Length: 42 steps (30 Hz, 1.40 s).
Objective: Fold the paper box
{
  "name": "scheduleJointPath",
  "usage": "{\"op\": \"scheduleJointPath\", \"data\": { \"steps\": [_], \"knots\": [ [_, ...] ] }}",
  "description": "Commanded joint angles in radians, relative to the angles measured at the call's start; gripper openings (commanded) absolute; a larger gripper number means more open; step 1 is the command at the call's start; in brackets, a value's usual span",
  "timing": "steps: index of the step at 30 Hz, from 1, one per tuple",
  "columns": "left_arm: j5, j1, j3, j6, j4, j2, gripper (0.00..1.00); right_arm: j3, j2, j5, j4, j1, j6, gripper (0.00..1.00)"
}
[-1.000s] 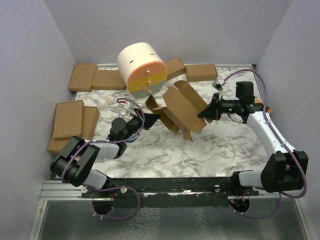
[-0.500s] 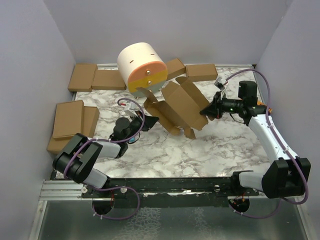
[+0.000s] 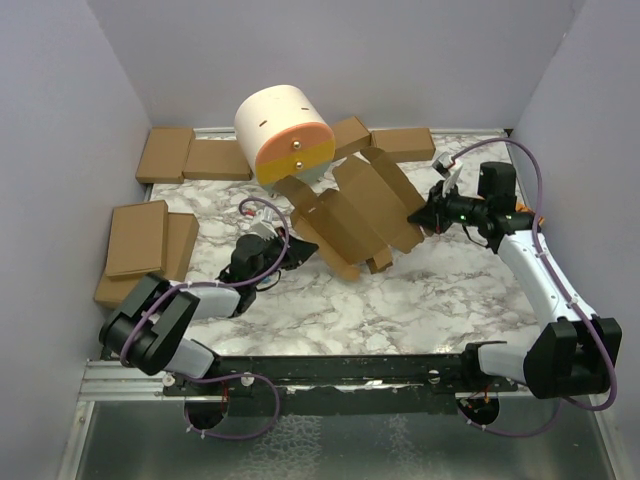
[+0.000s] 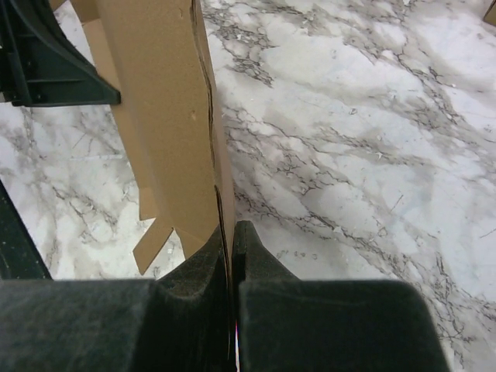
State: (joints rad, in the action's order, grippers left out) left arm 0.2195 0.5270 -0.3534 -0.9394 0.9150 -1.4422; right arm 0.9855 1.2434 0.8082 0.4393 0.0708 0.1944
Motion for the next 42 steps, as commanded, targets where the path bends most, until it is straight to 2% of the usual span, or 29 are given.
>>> {"op": "scheduleJointPath", "data": {
  "steps": [1,5,9,11,16,20,25,35,42],
  "knots": [
    [0.007,0.013,-0.034,-0.018,-0.081,0.056,0.0,0.007,0.0,-0.018,-0.043,0.0,0.009,0.01],
    [0.01,0.013,-0.048,-0.052,-0.123,0.072,0.0,0.032,-0.016,0.194,-0.044,0.0,0.031,0.01],
    [0.028,0.013,-0.083,-0.079,-0.173,0.127,0.0,0.137,-0.024,0.302,0.008,-0.001,0.027,0.01],
    [0.038,0.014,-0.102,-0.1,-0.197,0.169,0.0,0.201,-0.025,0.298,0.039,0.0,0.017,0.01],
    [0.04,0.024,-0.126,-0.157,-0.284,0.258,0.0,0.308,-0.016,0.139,0.137,0.0,0.016,0.01],
    [0.012,0.049,-0.106,-0.183,-0.367,0.289,0.0,0.248,-0.011,0.061,0.157,0.0,0.045,0.01],
    [-0.098,0.109,-0.048,-0.227,-0.381,0.266,0.0,0.152,0.021,0.077,0.161,0.001,0.115,0.01],
    [-0.149,0.142,-0.074,-0.212,-0.386,0.07,0.0,0.061,0.107,0.396,0.172,0.013,0.146,0.01],
    [-0.186,0.142,-0.092,-0.213,-0.444,0.05,0.0,-0.016,0.215,0.399,0.13,0.017,0.115,0.01]
  ]
}}
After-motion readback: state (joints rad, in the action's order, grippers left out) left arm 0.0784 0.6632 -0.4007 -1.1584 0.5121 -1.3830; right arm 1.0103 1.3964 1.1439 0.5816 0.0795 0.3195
